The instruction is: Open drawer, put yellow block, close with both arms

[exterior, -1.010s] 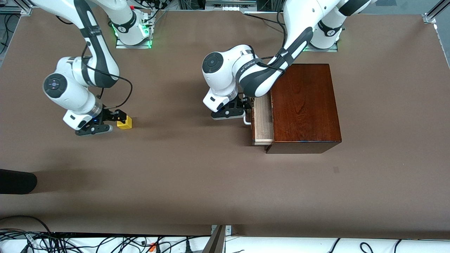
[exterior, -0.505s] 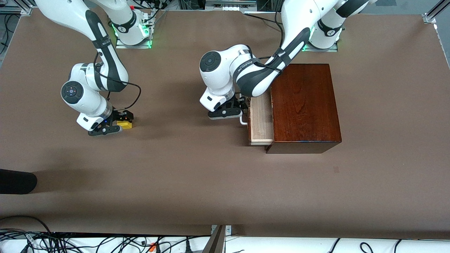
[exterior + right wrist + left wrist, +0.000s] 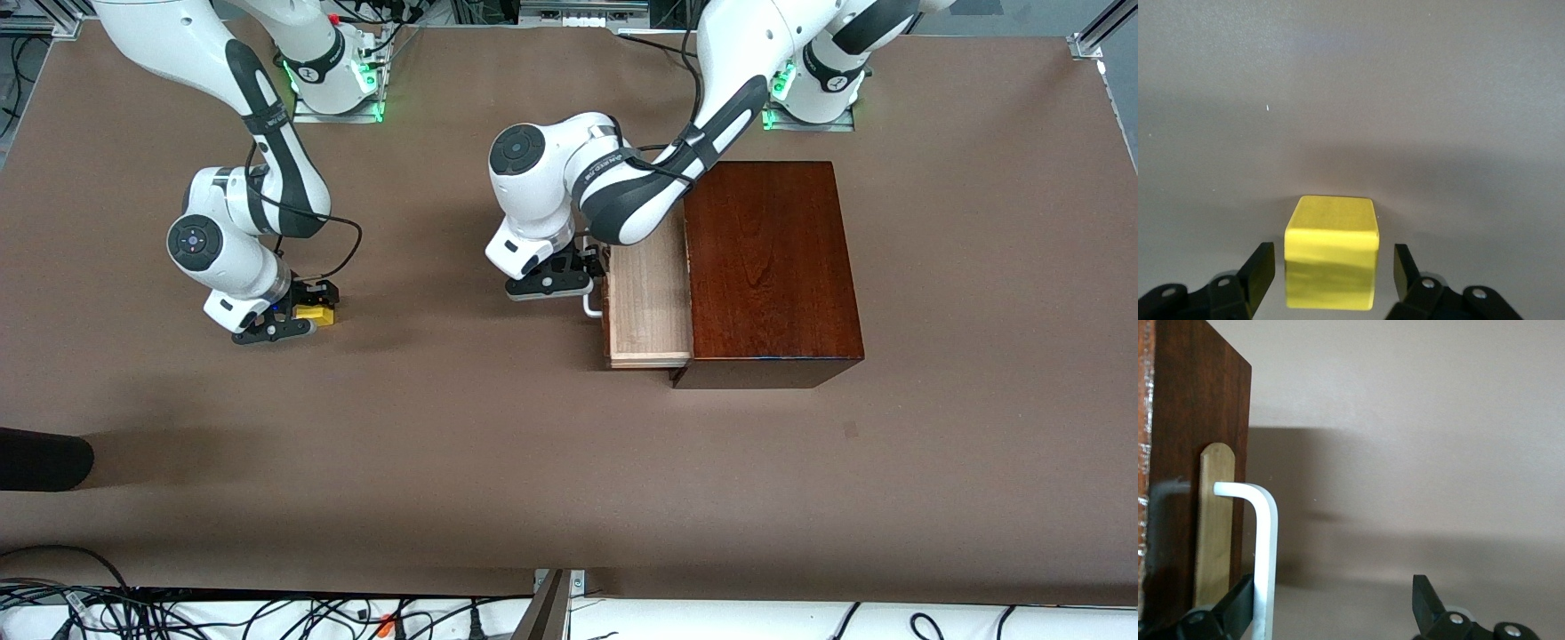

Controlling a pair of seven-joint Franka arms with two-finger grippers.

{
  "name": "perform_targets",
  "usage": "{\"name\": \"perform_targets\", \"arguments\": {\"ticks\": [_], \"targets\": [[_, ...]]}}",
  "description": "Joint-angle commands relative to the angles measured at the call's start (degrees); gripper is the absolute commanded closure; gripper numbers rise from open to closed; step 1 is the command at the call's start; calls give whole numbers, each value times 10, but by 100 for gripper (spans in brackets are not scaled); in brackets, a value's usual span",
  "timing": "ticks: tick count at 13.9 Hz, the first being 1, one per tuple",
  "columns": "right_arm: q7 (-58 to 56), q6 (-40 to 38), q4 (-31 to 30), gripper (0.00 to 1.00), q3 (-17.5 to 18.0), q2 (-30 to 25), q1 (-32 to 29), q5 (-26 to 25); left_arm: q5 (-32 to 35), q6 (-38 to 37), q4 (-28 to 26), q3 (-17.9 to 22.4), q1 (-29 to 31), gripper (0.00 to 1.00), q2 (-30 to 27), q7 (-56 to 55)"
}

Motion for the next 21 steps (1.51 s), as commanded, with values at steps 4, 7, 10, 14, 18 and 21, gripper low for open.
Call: {"name": "perform_targets", "arguments": {"ticks": [4,7,10,14,18,21], "targets": [[1,9,-10,39,1,-5,2,13,-16,-4,32,-6,7,0,-4,1],[1,7,-10,56,1,-5,2,13,-68,-45,27,-8,25,0,-51,26],[-6,2,-5,68,1,-13,2,12,-130,-84,-1,-8,54,0,-122,73],[-9,-103,69,68,35,-49,2,8,-239,-134,-94,-9,168,0,-273,202],[-9,-306,232,68,60,-47,3,7,-286,-145,-139,-8,260,0,-360,273],[1,-380,302,68,108,-46,3,12,-286,-158,-139,-8,308,0,-376,299]]}}
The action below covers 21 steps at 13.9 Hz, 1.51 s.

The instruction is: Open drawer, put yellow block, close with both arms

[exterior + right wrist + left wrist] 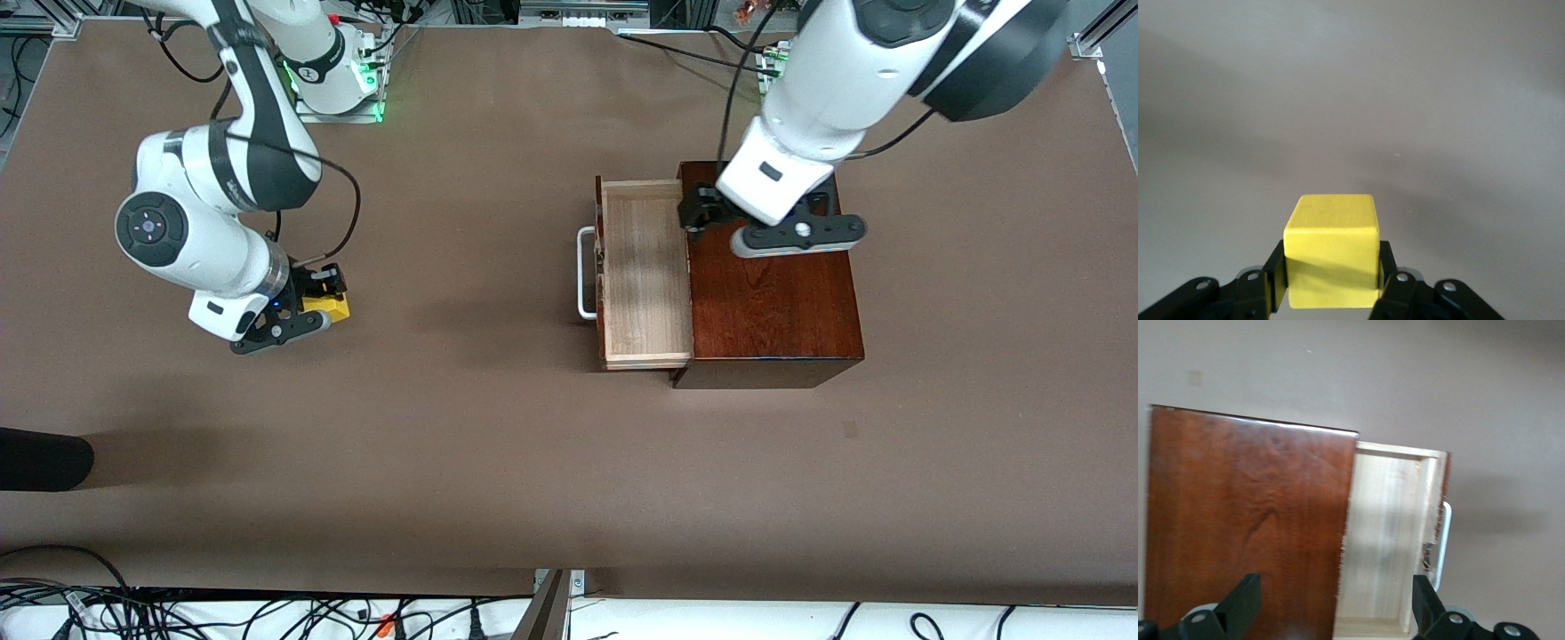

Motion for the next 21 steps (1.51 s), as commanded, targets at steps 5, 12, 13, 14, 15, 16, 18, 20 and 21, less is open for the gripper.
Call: {"name": "perform_targets", "arguments": {"ticks": [5,12,13,14,15,16,18,20,21], "targets": [[-8,-62,136,68,139,41,21,3,-85,-53,-32,181,-5,0,-72,221],[-11,-97,346,70,140,164,193,-43,-86,-67,-72,303,-29,0,-117,366],[-11,-93,372,69,140,184,210,-52,-64,-66,-72,302,-28,0,-117,370],[-11,-90,396,70,139,205,225,-61,-44,-63,-72,297,-29,0,-117,371],[-13,-84,417,70,139,223,243,-78,-32,-62,-73,296,-29,0,-117,378],[-14,-69,423,69,138,233,264,-99,-29,-62,-73,296,-29,0,-117,397],[-18,-36,424,69,138,248,279,-118,-23,-63,-72,296,-28,0,-117,421],[-58,-19,424,69,138,266,289,-135,-23,-62,-72,296,-26,0,-117,421],[-62,-18,424,69,137,272,292,-142,-23,-62,-72,295,-26,0,-117,421]]}}
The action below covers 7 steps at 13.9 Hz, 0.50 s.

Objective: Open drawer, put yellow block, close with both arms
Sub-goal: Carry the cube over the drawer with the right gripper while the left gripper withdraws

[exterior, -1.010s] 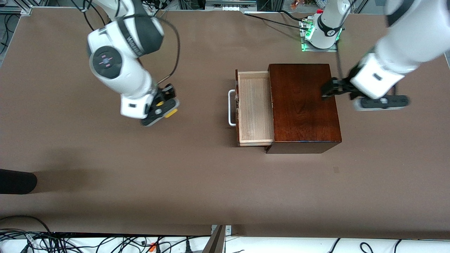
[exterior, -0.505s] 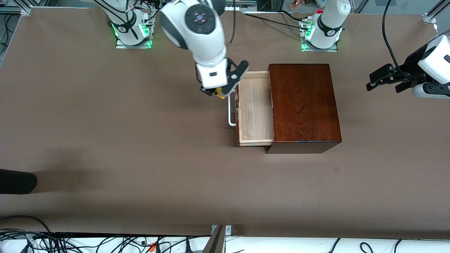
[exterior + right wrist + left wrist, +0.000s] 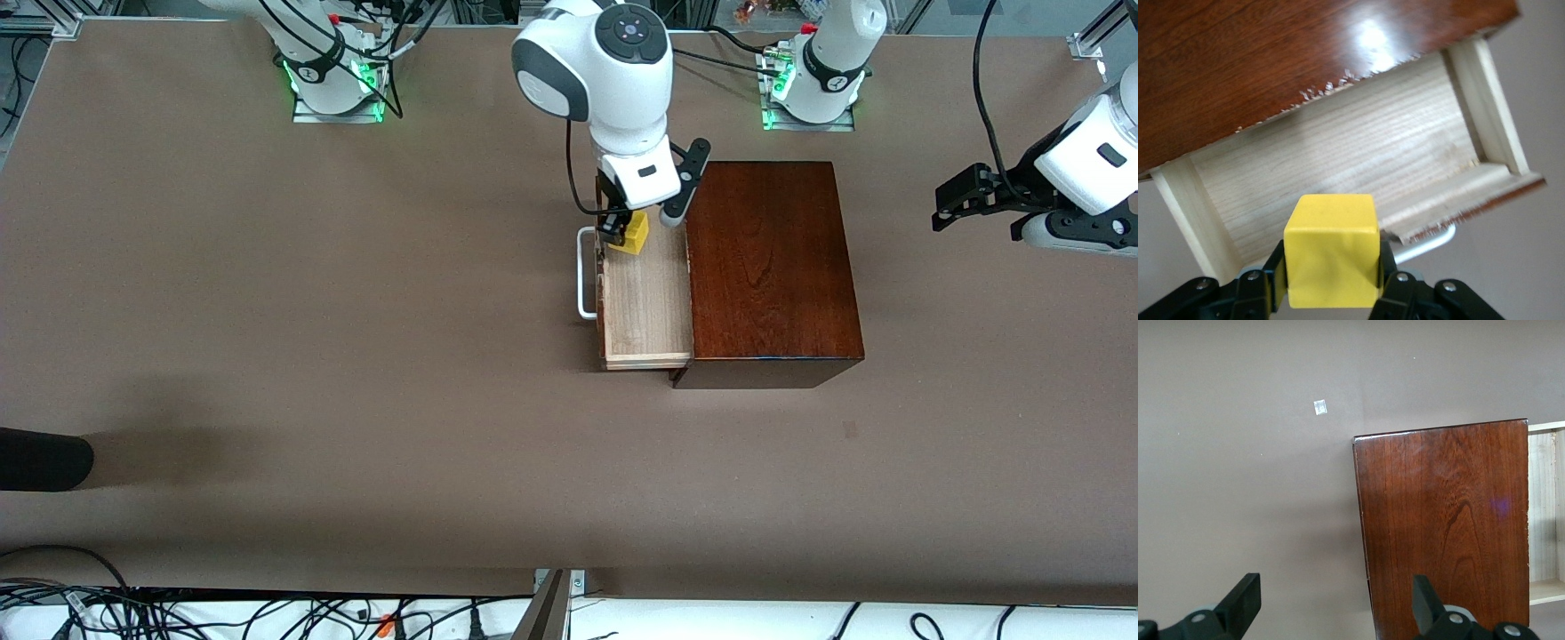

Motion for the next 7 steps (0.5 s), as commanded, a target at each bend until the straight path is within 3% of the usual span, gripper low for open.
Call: {"name": "perform_targets", "arguments": {"ticks": [1,7], "targets": [[-36,0,28,69,-5,27,10,-27,11,8,-14,1,-2,0,-15,15],[-79,-1,26,69,-5,44,31,-59,45,1,-14,-13,-4,0,-15,19]]}}
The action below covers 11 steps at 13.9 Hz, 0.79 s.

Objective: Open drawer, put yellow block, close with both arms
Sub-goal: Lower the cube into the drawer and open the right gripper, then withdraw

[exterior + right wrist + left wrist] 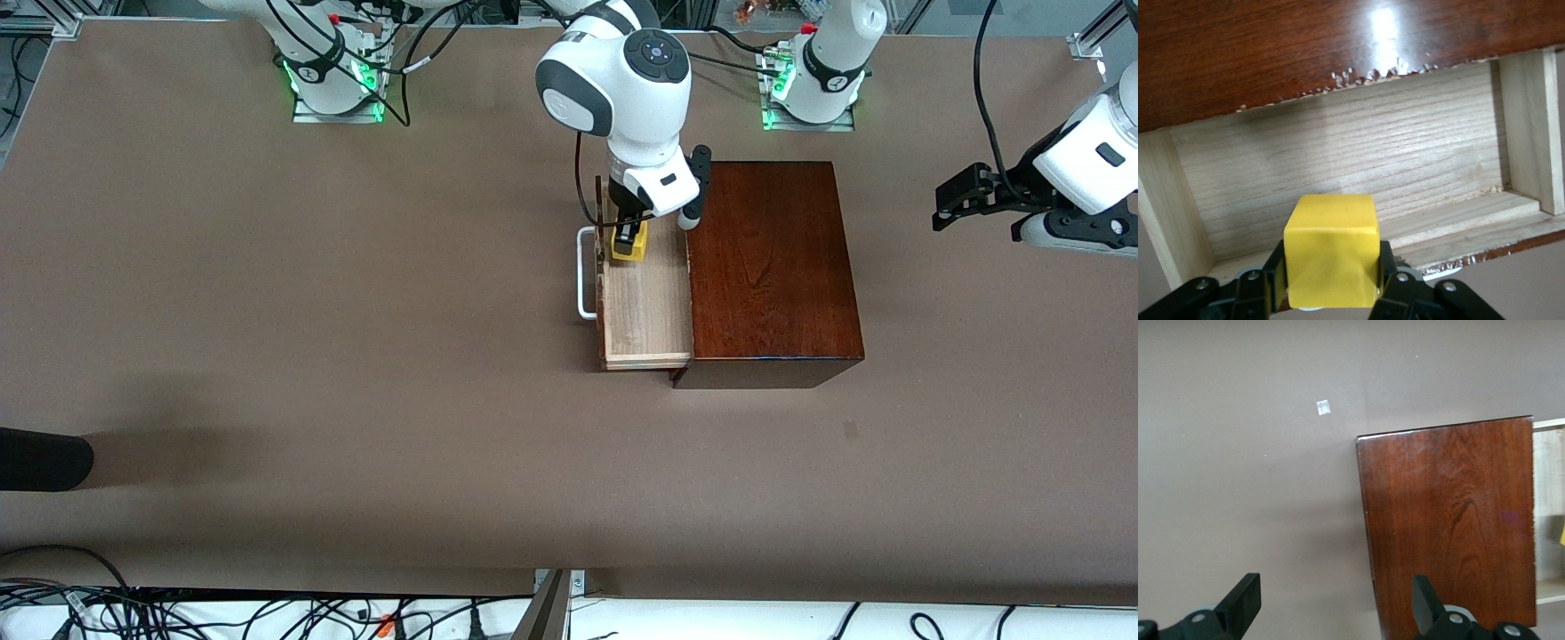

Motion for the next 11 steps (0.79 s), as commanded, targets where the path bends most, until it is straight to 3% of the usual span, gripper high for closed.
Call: {"name": "perform_targets", "arguments": {"ticks": [1,11], "targets": [[-23,-5,24,69,-5,18,13,-17,32,1,-13,-9,-3,0,-15,13],[-97,13,18,69,-8,54,15,-38,24,2,-2,-7,3,0,-6,8]]}}
